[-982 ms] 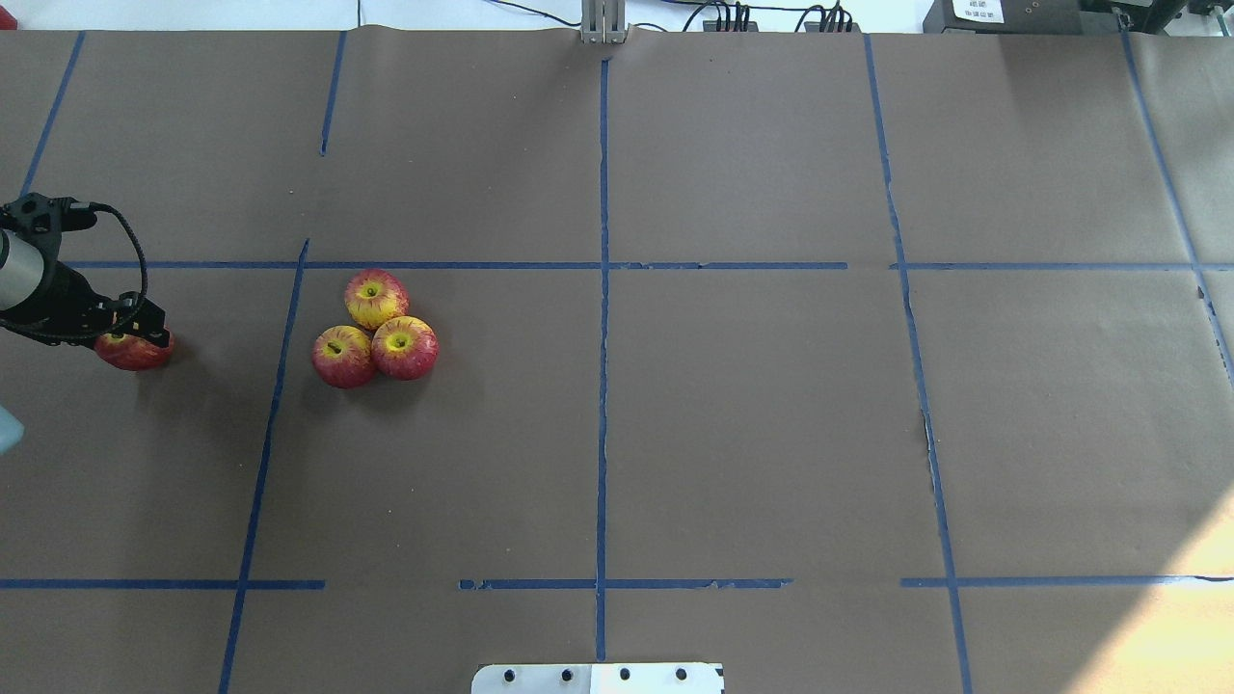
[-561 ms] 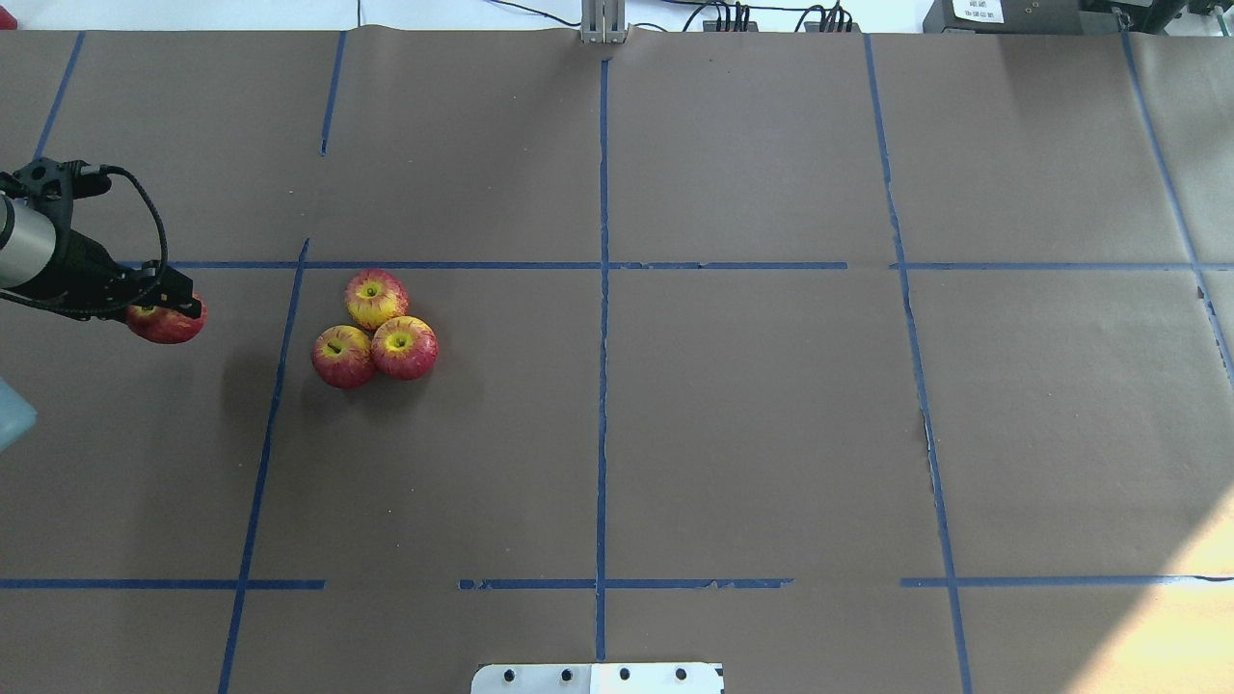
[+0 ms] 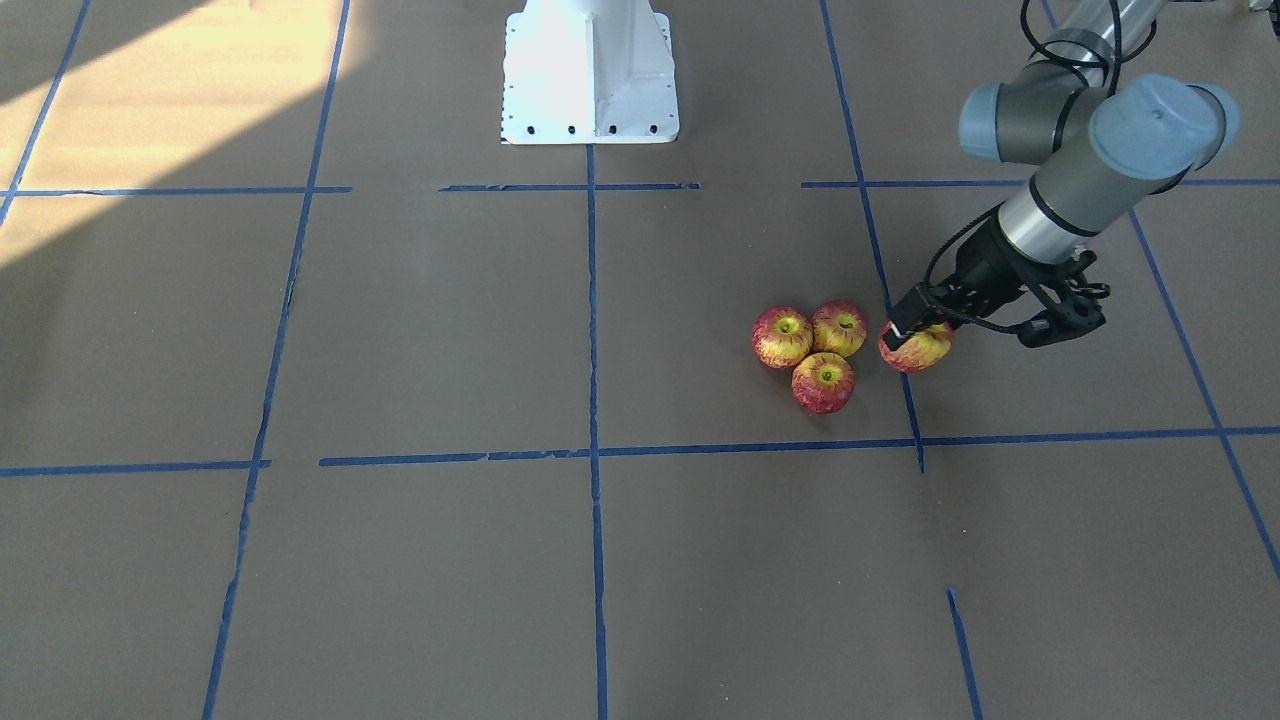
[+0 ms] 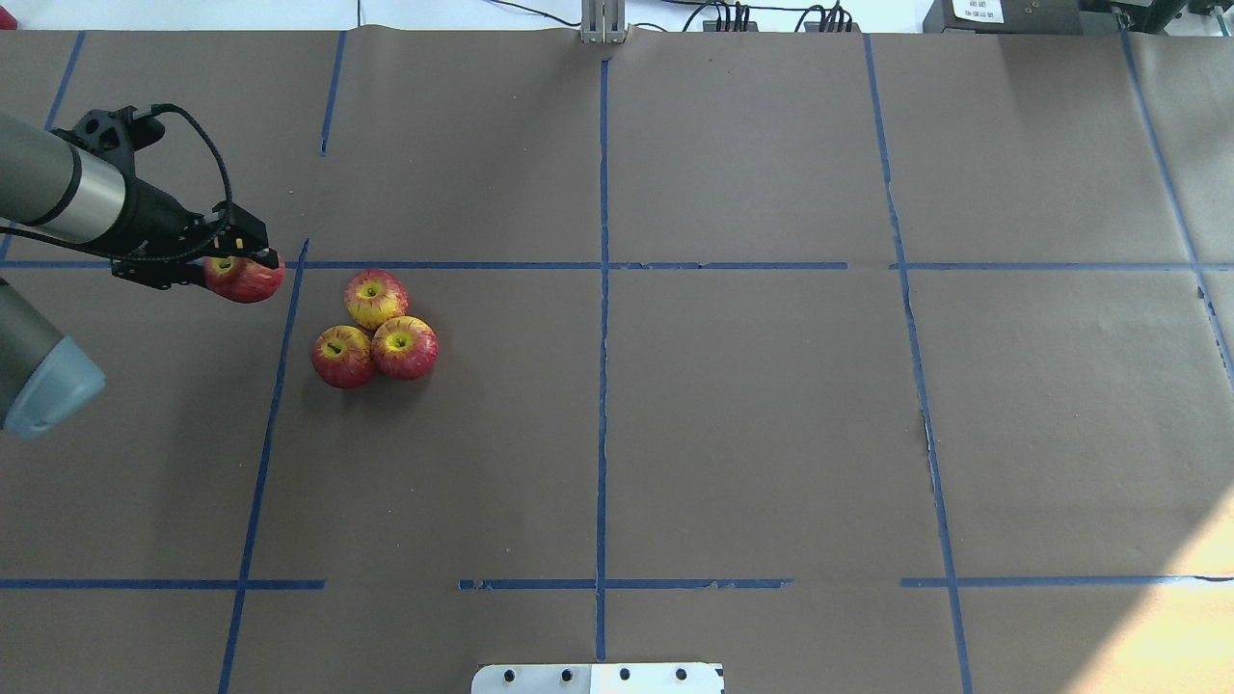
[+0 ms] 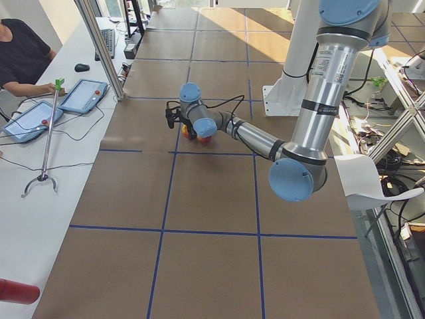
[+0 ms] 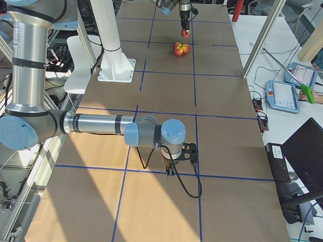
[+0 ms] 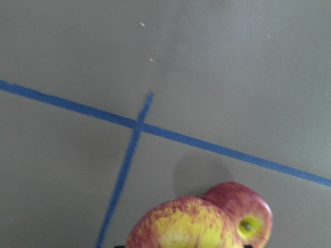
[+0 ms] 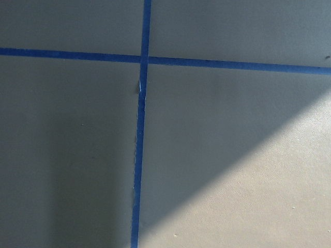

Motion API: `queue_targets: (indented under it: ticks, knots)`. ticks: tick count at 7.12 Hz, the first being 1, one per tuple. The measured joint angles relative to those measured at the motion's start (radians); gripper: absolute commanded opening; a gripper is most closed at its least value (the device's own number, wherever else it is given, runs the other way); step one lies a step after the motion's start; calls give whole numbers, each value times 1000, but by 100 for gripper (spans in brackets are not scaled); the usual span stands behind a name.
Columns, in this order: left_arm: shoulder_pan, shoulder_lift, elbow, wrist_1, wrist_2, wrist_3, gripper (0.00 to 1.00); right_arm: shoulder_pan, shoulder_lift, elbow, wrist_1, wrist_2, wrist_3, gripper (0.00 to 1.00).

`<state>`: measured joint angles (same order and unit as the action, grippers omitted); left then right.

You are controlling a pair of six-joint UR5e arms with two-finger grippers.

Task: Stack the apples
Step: 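Carry the held apple with the left gripper over the three-apple cluster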

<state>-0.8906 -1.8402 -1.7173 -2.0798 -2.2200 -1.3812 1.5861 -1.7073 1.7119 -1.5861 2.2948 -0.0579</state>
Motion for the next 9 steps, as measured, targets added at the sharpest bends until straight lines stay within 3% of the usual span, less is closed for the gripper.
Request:
queue_targets:
  ticks: [3, 5, 9]
  knots:
    - [66, -100, -9, 168, 61, -65, 0, 0, 0, 0, 0, 0, 0, 100]
    - [92, -114, -45, 266, 108, -68, 0, 0, 0, 0, 0, 0, 0, 100]
    - [146, -118, -66, 318, 162, -68, 0, 0, 0, 0, 0, 0, 0, 100]
